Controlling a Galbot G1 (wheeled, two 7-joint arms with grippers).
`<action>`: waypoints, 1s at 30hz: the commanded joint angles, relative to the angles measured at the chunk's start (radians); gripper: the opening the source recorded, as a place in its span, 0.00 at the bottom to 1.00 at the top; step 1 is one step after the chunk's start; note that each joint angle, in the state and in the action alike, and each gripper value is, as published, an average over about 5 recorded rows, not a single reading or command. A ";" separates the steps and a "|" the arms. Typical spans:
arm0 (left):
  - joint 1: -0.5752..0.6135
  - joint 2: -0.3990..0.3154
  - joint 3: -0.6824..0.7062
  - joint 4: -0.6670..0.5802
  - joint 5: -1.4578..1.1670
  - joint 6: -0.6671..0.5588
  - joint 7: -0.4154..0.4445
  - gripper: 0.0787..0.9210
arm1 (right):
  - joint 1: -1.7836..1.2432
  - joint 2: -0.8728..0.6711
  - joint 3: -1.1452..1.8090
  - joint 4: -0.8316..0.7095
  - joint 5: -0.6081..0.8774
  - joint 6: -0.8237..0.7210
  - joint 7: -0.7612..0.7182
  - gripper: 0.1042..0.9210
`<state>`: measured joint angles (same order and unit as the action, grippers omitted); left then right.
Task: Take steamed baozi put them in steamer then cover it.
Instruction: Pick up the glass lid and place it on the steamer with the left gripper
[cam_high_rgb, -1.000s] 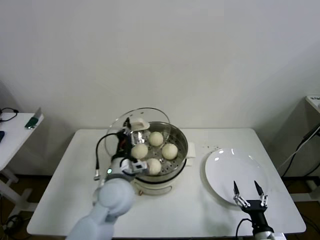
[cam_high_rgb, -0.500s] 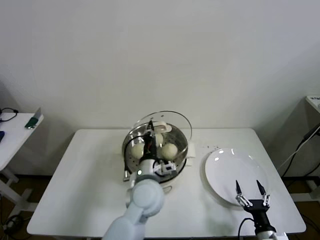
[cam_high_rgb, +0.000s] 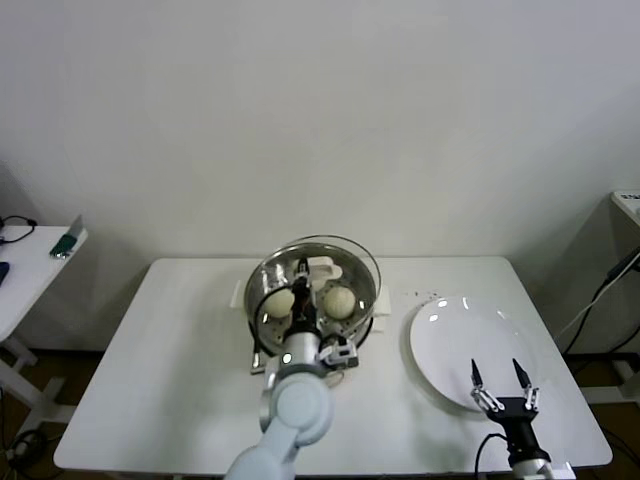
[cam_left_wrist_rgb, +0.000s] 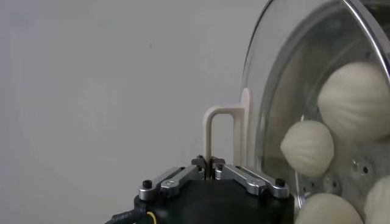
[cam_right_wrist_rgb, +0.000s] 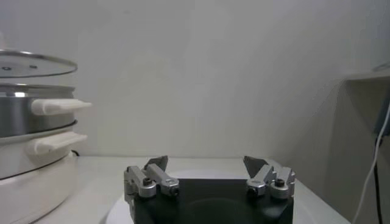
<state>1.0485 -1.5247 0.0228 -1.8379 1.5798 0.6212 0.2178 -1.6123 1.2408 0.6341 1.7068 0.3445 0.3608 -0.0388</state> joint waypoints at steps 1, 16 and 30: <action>0.015 0.005 -0.010 0.026 0.043 -0.009 0.011 0.07 | 0.004 0.005 -0.002 -0.007 -0.005 -0.002 0.000 0.88; 0.021 0.009 -0.014 0.047 0.057 -0.019 0.007 0.07 | 0.004 0.006 -0.001 -0.014 -0.008 0.008 0.002 0.88; 0.025 0.023 -0.009 0.013 0.028 -0.021 0.020 0.07 | 0.002 0.006 -0.002 -0.014 -0.010 0.014 0.002 0.88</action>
<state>1.0712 -1.5108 0.0085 -1.7924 1.6312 0.5942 0.2118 -1.6102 1.2465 0.6323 1.6923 0.3352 0.3769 -0.0362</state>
